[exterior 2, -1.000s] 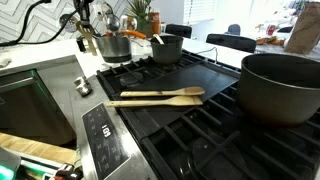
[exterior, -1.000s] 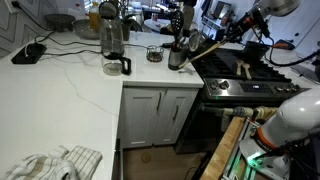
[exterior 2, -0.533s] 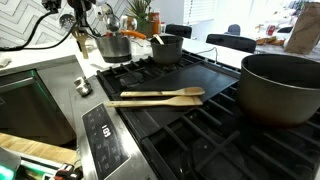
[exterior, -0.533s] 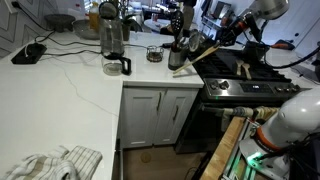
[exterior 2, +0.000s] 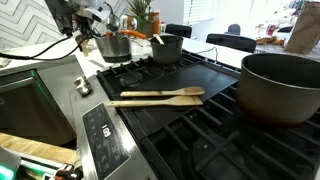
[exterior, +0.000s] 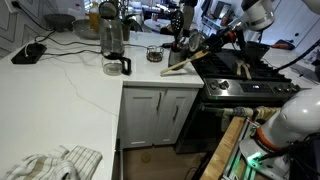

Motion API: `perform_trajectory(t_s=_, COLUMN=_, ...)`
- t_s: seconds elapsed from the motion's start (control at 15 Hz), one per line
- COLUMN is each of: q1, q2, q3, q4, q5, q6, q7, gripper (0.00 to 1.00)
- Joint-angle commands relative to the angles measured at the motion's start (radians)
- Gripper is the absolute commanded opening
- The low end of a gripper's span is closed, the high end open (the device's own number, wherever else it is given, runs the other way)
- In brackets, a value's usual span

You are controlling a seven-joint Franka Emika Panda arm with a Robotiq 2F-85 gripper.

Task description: Remove the wooden spoon from the silver container

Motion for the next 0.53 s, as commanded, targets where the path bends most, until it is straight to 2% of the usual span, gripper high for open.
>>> perform_trajectory(t_s=0.0, q1=0.023, q2=0.006, q3=-0.004, q4=-0.061, q5=0.155, q6=0.044, q7=-0.131, gripper=0.02)
perform_trajectory(t_s=0.2, q1=0.024, q2=0.037, q3=0.007, q4=-0.089, q5=0.226, q6=0.044, q7=-0.204, gripper=0.02)
perform_trajectory(t_s=0.47, q1=0.016, q2=0.074, q3=0.021, q4=-0.125, q5=0.287, q6=0.105, q7=-0.270, gripper=0.02)
